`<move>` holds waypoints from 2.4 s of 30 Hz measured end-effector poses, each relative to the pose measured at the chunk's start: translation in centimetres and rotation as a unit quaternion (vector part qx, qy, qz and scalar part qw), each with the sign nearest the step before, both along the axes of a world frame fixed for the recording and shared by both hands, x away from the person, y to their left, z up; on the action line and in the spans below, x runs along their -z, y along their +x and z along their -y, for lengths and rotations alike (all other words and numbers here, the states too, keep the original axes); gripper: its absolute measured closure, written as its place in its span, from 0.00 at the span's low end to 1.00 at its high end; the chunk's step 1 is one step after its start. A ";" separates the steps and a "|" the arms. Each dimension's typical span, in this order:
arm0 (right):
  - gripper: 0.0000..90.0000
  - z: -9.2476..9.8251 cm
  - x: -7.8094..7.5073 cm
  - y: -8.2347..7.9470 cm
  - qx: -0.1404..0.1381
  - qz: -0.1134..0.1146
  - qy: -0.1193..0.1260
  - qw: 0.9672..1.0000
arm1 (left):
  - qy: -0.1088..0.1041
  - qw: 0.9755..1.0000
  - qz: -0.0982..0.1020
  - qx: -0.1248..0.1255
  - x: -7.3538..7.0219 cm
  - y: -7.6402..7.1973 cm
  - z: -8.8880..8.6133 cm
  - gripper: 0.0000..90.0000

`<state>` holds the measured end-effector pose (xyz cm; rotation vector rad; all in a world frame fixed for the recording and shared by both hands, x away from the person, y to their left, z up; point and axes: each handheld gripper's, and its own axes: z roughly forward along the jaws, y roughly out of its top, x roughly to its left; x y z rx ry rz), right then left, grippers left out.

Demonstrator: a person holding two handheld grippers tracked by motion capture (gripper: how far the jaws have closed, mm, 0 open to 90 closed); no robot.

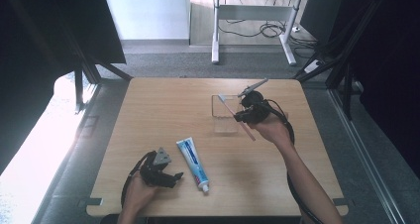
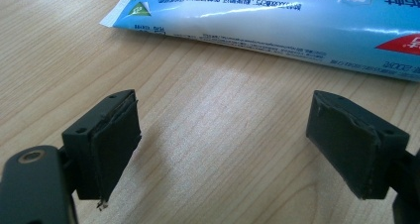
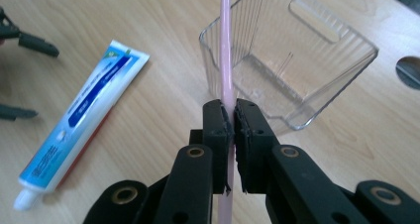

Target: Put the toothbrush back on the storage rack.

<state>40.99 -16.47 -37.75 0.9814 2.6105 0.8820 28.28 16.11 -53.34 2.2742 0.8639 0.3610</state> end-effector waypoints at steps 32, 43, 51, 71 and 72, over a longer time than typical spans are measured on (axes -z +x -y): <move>0.94 -1.7 0.3 3.3 0.027 0.065 0.093 0.993 | 0.000 1.000 0.000 0.000 0.0 0.0 0.0 0.15; 0.94 -2.4 0.0 4.3 0.032 0.089 0.110 0.989 | -0.002 1.000 0.000 0.001 0.0 0.0 -0.1 0.15; 0.93 -2.7 0.5 5.0 0.031 0.099 0.110 0.988 | -0.004 1.000 0.000 -0.001 0.0 0.0 -0.1 0.15; 0.93 -2.7 3.4 6.2 0.041 0.104 0.092 0.989 | -0.008 1.000 0.000 0.001 0.0 0.0 -0.1 0.15; 0.93 -2.7 3.7 6.3 0.042 0.107 0.089 0.989 | -0.008 1.000 0.000 0.001 0.0 0.0 -0.1 0.15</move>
